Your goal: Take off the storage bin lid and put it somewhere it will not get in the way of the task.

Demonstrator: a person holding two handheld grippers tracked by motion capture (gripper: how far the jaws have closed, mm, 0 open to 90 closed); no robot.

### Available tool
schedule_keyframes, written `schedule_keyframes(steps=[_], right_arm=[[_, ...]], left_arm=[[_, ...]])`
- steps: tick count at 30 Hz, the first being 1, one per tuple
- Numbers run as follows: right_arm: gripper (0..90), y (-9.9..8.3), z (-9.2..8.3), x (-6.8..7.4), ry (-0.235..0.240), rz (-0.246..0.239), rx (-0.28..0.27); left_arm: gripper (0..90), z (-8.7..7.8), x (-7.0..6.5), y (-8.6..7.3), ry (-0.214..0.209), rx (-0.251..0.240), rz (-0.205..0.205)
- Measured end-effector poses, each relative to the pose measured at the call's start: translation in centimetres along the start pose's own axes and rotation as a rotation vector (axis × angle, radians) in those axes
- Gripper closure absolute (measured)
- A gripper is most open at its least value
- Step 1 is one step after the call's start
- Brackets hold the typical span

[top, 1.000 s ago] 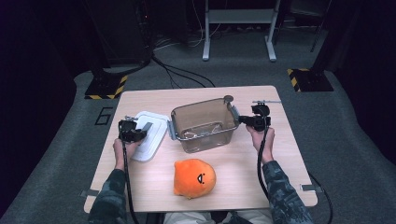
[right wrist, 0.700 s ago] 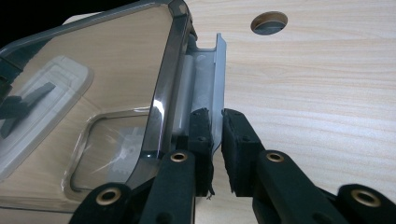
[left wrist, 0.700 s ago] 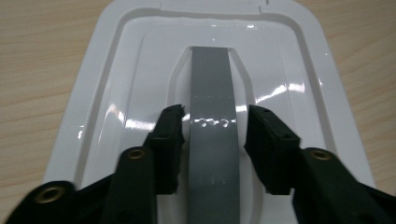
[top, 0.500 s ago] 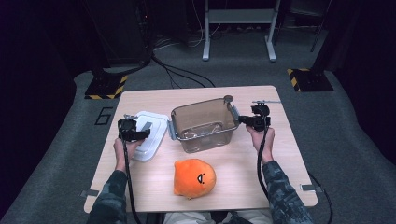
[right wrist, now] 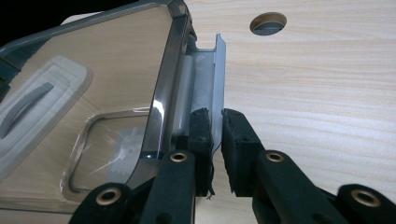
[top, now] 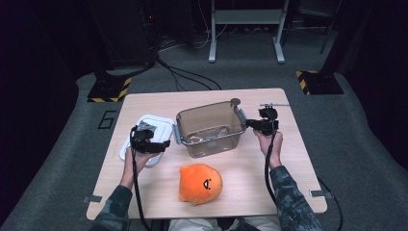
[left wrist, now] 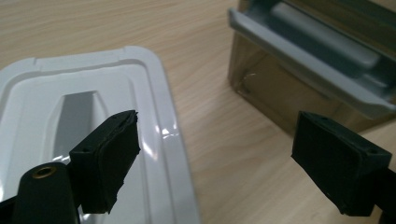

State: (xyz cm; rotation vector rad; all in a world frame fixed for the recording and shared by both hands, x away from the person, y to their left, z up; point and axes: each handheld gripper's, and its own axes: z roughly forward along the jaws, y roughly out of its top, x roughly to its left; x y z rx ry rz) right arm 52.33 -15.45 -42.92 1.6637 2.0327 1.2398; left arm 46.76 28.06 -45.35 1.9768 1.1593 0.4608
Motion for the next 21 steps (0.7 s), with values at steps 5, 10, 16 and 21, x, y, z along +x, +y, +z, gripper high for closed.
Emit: schedule_keyframes(steps=[5, 10, 16, 21], right_arm=[[82.0, 0.0, 0.0, 0.0, -0.001, 0.002, 0.0], [82.0, 0.0, 0.0, 0.0, 0.001, 0.004, -0.001], [81.6, -0.2, -0.2, 0.0, 0.003, -0.002, -0.003], [80.6, -0.5, -0.4, 0.1, 0.011, -0.008, -0.004]], left_arm=[[13.1, -0.3, -1.3, 0.1, -0.071, -0.008, 0.027], [13.1, -0.1, -2.1, 0.4, -0.09, -0.017, 0.04], [13.0, 0.7, -1.6, 0.8, -0.084, -0.008, 0.031], [12.2, 1.1, -1.1, 1.4, -0.066, -0.003, 0.032]])
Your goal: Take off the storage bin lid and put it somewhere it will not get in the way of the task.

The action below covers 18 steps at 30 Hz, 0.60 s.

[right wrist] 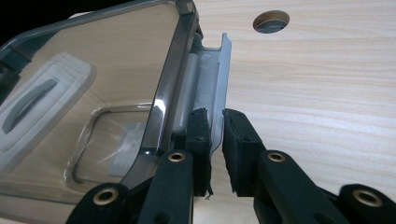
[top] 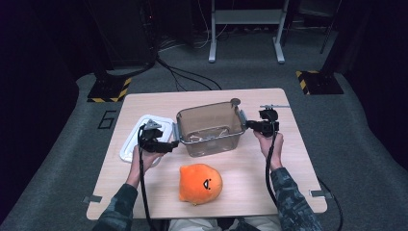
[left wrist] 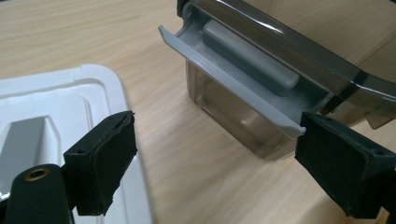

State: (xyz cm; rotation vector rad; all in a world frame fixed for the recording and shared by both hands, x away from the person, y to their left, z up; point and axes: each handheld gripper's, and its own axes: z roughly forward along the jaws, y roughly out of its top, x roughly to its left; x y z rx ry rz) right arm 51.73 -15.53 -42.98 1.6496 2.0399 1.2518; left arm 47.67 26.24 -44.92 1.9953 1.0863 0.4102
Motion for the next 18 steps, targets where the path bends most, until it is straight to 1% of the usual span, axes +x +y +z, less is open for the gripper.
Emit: schedule_keyframes(steps=[4, 6, 8, 9, 10, 14, 18], right_arm=[[79.8, -0.2, -0.2, 0.1, 0.004, 0.002, 0.0], [79.4, -0.4, -0.3, 0.1, 0.005, 0.004, -0.003], [78.9, -0.5, -0.4, 0.2, 0.006, 0.001, -0.004], [78.6, -0.6, -0.5, 0.3, 0.007, 0.005, -0.004], [78.3, -0.6, -0.5, 0.3, 0.005, -0.002, -0.008], [77.6, -0.8, -0.5, 0.5, 0.006, 0.004, -0.015], [77.2, -0.9, -0.5, 0.6, 0.007, 0.011, -0.02]], left_arm=[[12.2, 0.4, 0.5, 0.4, 0.008, 0.003, -0.024], [12.2, 0.5, 0.8, 0.7, 0.012, 0.01, -0.027], [12.4, 0.7, 1.0, 0.8, 0.02, 0.005, -0.028], [12.6, 0.8, 1.2, 0.9, 0.019, 0.013, -0.029], [12.5, 0.9, 1.4, 1.0, 0.017, 0.009, -0.048], [12.4, 1.2, 2.0, 1.3, 0.015, 0.015, -0.063], [12.0, 1.2, 2.1, 1.4, 0.007, 0.015, -0.063]])
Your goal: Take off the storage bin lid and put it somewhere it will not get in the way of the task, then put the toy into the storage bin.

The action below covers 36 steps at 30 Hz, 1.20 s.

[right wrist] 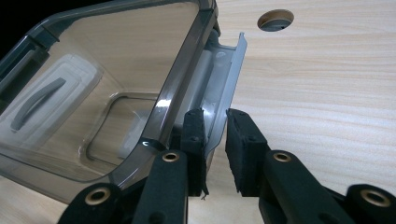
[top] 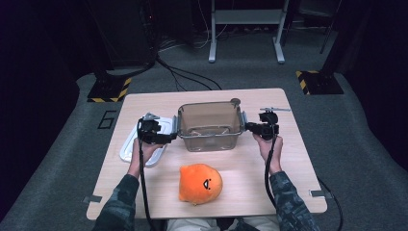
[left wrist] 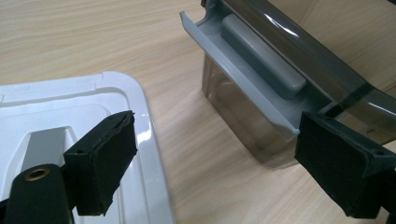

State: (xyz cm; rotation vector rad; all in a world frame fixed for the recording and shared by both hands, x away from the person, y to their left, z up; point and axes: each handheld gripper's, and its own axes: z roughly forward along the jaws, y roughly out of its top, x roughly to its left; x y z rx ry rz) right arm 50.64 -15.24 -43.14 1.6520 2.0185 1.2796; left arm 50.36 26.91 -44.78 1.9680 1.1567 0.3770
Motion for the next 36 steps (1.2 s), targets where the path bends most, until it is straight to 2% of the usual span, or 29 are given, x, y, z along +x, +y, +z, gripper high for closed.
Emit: schedule_keyframes(steps=[7, 9, 15, 20, 23, 24, 26, 28, 32, 36], right_arm=[[77.0, 0.0, -0.1, 0.0, 0.002, -0.001, 0.0], [77.0, 0.1, -0.1, 0.0, 0.001, -0.001, 0.0], [75.6, 0.2, -0.2, 0.1, 0.001, -0.007, -0.002], [74.0, 0.5, -0.1, -0.1, -0.003, -0.006, 0.007], [73.2, 0.5, 0.2, -0.3, 0.002, 0.005, 0.019], [73.0, 0.5, 0.3, -0.3, 0.006, 0.002, 0.021], [72.7, 0.5, 0.4, -0.2, 0.005, 0.005, 0.026], [72.8, 0.4, 0.5, -0.2, 0.006, -0.001, 0.029], [75.0, 0.4, 0.6, -0.1, -0.002, -0.004, 0.03], [75.4, 0.4, 0.6, -0.1, -0.003, 0.0, 0.029]], left_arm=[[9.0, -1.2, -0.4, -0.9, -0.004, -0.024, 0.01], [7.9, -1.7, -0.5, -1.1, 0.007, -0.028, 0.031], [5.6, -3.9, -1.1, -1.9, 0.002, -0.053, 0.078], [4.9, -5.7, -2.3, -2.5, -0.019, -0.075, 0.146], [4.7, -6.4, -3.4, -2.7, -0.039, -0.07, 0.213], [4.7, -6.4, -3.4, -2.7, -0.039, -0.07, 0.213], [4.6, -6.8, -4.6, -2.9, -0.065, -0.069, 0.264], [4.4, -6.8, -5.3, -3.1, -0.082, -0.061, 0.293], [2.3, -6.6, -6.7, -3.3, -0.113, -0.035, 0.342], [0.9, -6.6, -7.6, -3.4, -0.133, -0.033, 0.361]])
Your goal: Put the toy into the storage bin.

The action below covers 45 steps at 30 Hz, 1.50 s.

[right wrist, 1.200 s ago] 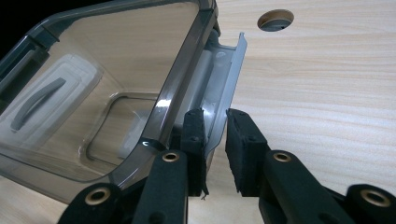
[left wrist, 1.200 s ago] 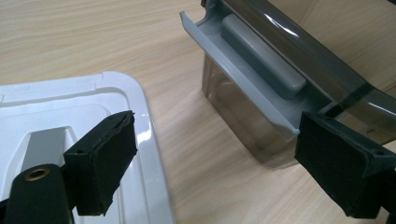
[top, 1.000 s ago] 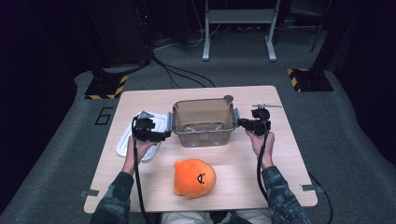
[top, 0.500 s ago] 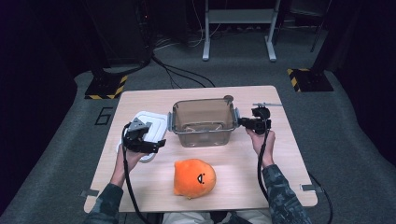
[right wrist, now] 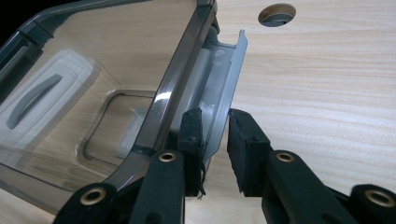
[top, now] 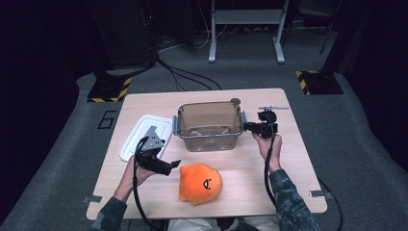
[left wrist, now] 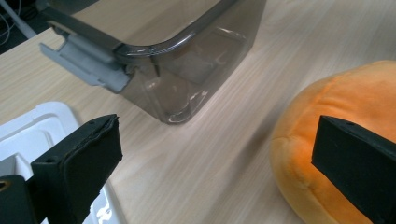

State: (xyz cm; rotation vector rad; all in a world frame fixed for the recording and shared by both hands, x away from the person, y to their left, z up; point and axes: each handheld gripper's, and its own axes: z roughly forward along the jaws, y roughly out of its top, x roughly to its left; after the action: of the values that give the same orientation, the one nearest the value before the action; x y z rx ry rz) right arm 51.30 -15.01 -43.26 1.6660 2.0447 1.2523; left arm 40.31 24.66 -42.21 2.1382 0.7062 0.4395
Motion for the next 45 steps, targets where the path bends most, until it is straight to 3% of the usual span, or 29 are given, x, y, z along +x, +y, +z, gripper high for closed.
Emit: schedule_keyframes(steps=[9, 17, 29, 37, 45], right_arm=[[75.4, 0.0, 0.0, 0.0, -0.004, -0.009, -0.002], [75.4, 0.0, 0.0, 0.0, -0.003, -0.008, 0.002], [75.4, 0.0, 0.0, 0.1, -0.006, -0.008, 0.003], [75.4, 0.0, 0.0, 0.1, -0.005, -0.008, 0.004], [75.5, 0.0, 0.0, 0.0, -0.005, -0.01, 0.002]], left_arm=[[0.0, 0.6, -2.7, 0.8, -0.091, 0.019, 0.112], [0.0, 1.4, -4.2, 1.4, -0.153, 0.034, 0.173], [0.0, 2.5, -6.0, 1.6, -0.225, 0.053, 0.218], [0.0, 3.3, -7.3, 1.8, -0.276, 0.076, 0.274], [0.0, 4.3, -7.7, 1.6, -0.303, 0.109, 0.301]])
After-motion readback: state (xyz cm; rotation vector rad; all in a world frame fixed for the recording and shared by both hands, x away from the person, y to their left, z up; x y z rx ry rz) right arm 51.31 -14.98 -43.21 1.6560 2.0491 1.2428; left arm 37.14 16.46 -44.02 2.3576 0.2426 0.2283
